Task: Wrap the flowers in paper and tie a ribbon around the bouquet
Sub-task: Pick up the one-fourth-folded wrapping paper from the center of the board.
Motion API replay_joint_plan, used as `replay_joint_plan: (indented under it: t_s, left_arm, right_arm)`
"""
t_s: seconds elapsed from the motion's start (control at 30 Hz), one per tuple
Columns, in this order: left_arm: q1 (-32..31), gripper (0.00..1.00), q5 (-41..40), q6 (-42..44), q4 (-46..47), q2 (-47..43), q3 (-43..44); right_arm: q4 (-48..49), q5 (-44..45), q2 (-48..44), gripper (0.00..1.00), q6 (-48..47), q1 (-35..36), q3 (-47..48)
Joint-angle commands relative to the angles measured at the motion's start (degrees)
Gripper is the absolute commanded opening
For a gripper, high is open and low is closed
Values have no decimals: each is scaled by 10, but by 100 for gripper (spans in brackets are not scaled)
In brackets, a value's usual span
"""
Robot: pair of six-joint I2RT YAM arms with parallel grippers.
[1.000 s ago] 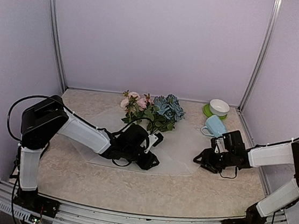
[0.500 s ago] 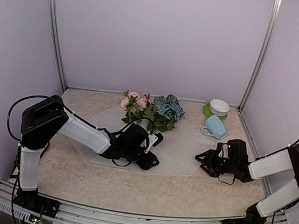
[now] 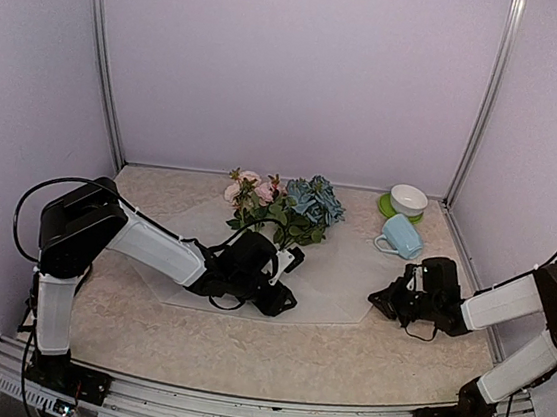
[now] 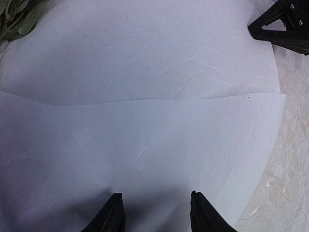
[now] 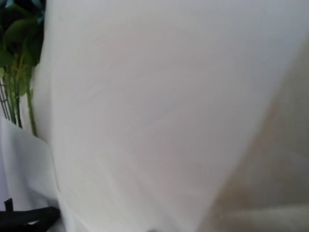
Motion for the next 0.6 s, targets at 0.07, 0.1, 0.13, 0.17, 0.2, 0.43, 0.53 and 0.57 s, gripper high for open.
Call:
replay_joint_plan:
  t_s: [0.07,0.1,0.13,0.17,0.2,0.43,0.53,0.57]
  left_arm:
    - [7,46,-20,-10,-79,2,-27]
    - [10,46,-25,-12,-74,-3,-28]
    - [11,47,-32,-15,-68,-8,-30]
    - [13,47,-35,-18,-61,-13,-32]
    - [15,47,-37,-19,-54,-19,-34]
    - [31,49,-28,-30,-39,-27,-36]
    - [32,49,-31,-31,-53,-10,-23]
    - [32,49,-29,-32,-55,-7,-20]
  right_arm:
    - [-97,77,-45,0,-72,14,37]
    - [-115,91,-51,0,-85,21,47]
    - [-137,104,-56,0,-99,27,57]
    - [-159,115,-59,0,-112,32,70]
    - [-180,127,-61,0,-122,36,79]
    - [-221,133,-76,0,-146,44,97]
    - [-257,151,-73,0,-162,62,123]
    - [-270,160,-77,0,-166,70,130]
